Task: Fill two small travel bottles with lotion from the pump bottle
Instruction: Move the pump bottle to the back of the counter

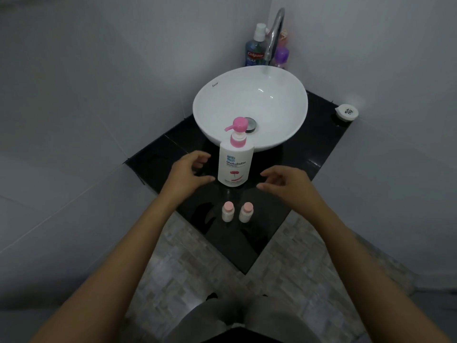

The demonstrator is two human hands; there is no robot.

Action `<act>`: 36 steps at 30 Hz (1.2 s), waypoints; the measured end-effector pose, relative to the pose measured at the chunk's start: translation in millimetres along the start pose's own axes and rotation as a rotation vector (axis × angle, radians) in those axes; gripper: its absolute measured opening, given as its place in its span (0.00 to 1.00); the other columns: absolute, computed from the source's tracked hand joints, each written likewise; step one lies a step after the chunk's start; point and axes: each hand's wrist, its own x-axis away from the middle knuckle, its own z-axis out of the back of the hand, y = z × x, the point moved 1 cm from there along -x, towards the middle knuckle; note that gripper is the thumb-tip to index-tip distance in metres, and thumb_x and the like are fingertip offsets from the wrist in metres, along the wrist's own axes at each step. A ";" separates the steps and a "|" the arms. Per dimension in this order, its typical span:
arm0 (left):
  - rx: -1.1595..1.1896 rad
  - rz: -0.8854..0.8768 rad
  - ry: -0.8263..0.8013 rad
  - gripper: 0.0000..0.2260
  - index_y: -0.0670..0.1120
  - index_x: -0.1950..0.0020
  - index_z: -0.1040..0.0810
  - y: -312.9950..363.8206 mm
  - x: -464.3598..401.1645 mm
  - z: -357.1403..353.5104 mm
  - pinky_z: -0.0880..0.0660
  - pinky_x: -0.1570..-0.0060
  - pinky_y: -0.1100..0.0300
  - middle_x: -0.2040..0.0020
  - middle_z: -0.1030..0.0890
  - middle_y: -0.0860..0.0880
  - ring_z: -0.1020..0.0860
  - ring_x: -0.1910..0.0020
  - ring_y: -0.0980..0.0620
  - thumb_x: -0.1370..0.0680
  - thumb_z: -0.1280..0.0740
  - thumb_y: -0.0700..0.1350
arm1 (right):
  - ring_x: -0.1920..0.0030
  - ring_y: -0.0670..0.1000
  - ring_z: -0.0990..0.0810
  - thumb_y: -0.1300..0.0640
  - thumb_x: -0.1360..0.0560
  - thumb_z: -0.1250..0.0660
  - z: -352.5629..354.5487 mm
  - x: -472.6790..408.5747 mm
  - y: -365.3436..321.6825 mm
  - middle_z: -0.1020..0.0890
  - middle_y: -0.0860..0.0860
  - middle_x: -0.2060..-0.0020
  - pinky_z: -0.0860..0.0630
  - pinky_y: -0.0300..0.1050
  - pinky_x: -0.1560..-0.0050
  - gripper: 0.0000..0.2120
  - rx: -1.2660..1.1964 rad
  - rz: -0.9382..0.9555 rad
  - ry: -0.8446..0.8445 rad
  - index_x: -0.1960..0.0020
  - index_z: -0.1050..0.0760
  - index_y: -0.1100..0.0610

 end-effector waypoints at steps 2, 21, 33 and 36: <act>-0.013 -0.021 -0.023 0.26 0.53 0.37 0.26 7.0 -8.2 -0.3 0.31 0.52 0.69 0.41 0.23 0.53 0.25 0.44 0.56 0.32 0.23 0.42 | 0.59 0.44 0.21 0.51 0.31 0.25 -4.1 -13.3 3.5 0.19 0.49 0.56 0.27 0.33 0.60 0.19 -0.022 0.001 0.035 0.42 0.22 0.52; 0.158 -0.052 -0.039 0.26 0.51 0.35 0.27 23.8 -37.3 -31.0 0.24 0.43 0.61 0.38 0.22 0.55 0.24 0.42 0.59 0.30 0.25 0.38 | 0.51 0.42 0.22 0.57 0.31 0.26 -35.6 -98.0 16.6 0.19 0.47 0.46 0.28 0.29 0.56 0.22 -0.148 0.207 -0.076 0.39 0.26 0.53; 0.144 0.036 0.350 0.20 0.52 0.44 0.24 1.1 -14.7 26.4 0.25 0.57 0.74 0.49 0.20 0.59 0.21 0.51 0.64 0.33 0.23 0.43 | 0.49 0.47 0.20 0.60 0.31 0.28 -58.5 -153.4 -63.3 0.17 0.51 0.46 0.22 0.44 0.47 0.19 -0.025 0.429 -0.398 0.41 0.26 0.55; 0.100 0.104 0.456 0.20 0.47 0.45 0.24 -11.3 -19.0 54.3 0.22 0.56 0.66 0.50 0.19 0.53 0.20 0.54 0.58 0.34 0.22 0.43 | 0.46 0.49 0.21 0.61 0.31 0.27 -76.9 -177.5 -101.7 0.18 0.52 0.43 0.24 0.45 0.44 0.20 -0.015 0.482 -0.491 0.40 0.26 0.55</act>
